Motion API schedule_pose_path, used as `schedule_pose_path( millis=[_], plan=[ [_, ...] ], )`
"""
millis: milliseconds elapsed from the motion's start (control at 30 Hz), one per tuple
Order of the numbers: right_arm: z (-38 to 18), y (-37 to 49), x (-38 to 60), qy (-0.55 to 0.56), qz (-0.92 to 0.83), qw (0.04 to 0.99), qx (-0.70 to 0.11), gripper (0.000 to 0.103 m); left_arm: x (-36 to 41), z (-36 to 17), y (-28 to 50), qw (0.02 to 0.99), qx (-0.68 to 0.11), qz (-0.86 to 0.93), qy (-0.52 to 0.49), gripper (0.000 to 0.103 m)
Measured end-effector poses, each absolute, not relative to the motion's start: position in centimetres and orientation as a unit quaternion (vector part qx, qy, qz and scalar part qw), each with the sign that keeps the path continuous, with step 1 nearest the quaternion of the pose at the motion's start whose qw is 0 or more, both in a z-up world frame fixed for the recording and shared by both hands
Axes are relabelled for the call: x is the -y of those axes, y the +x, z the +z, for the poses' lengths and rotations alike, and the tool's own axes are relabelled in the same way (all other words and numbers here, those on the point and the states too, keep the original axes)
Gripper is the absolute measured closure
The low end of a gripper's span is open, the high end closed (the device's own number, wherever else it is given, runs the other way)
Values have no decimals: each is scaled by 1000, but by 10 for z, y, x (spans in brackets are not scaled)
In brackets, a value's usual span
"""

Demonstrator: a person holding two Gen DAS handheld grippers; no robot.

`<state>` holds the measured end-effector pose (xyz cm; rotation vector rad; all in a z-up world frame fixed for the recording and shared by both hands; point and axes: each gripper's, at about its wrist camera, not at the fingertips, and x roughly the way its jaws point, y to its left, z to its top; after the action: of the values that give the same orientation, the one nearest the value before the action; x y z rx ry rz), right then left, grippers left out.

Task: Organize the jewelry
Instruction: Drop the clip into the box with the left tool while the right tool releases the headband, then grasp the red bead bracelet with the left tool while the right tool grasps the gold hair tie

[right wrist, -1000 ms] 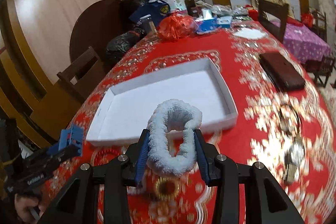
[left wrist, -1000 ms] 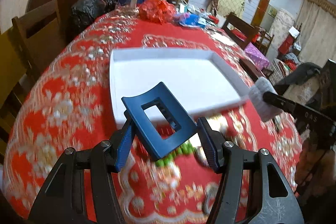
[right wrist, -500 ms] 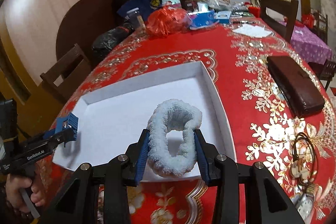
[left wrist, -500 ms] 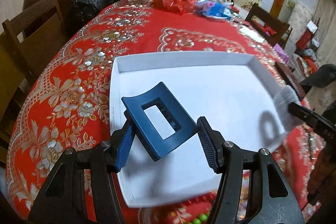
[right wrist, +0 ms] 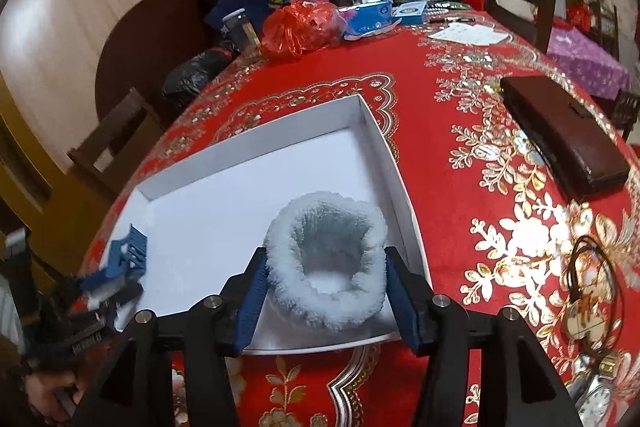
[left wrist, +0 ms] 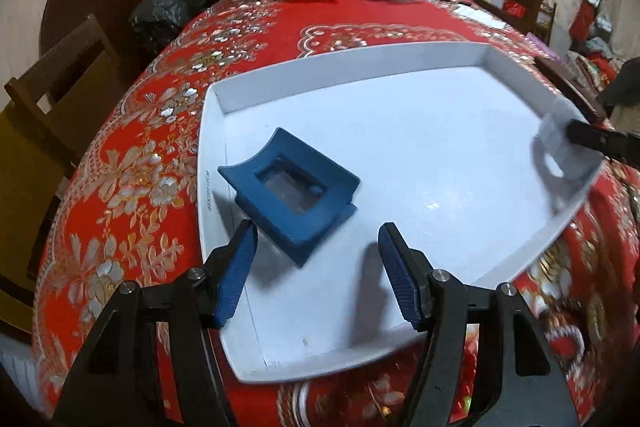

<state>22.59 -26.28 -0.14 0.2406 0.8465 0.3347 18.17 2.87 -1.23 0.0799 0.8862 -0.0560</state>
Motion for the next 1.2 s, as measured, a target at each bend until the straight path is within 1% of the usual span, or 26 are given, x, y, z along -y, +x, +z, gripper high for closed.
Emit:
schedule_pose_path(
  millis=[267, 367, 433, 467, 600, 733, 800, 867, 1000, 1200],
  plan=[
    [0, 219, 263, 128, 168, 888, -408, 48, -30, -12, 178, 901, -431, -24, 40, 40],
    [16, 207, 269, 135, 160, 901, -380, 47, -31, -4, 178, 898, -439, -23, 39, 40],
    [30, 198, 272, 137, 164, 908, -361, 39, -34, 8, 171, 906, -422, -14, 35, 40],
    [36, 193, 273, 137, 164, 911, -354, 37, -36, 14, 167, 909, -414, -16, 30, 39],
    [56, 161, 274, 125, 152, 920, -340, 37, -46, 37, 136, 919, -393, -25, 13, 38],
    [61, 114, 266, 103, 143, 917, -357, 37, -45, 35, 91, 919, -390, -61, 2, 37],
    [56, 95, 261, 91, 126, 913, -377, 37, -40, 25, 73, 914, -398, -81, 11, 37],
    [42, 78, 258, 104, 114, 899, -410, 37, -36, 11, 64, 907, -411, -91, 19, 37],
    [6, 62, 250, 101, 80, 871, -474, 37, -39, -7, 60, 897, -432, -89, 5, 37],
    [-9, 64, 247, 75, 80, 864, -491, 37, -38, -12, 73, 897, -432, -94, 1, 37]
  ],
)
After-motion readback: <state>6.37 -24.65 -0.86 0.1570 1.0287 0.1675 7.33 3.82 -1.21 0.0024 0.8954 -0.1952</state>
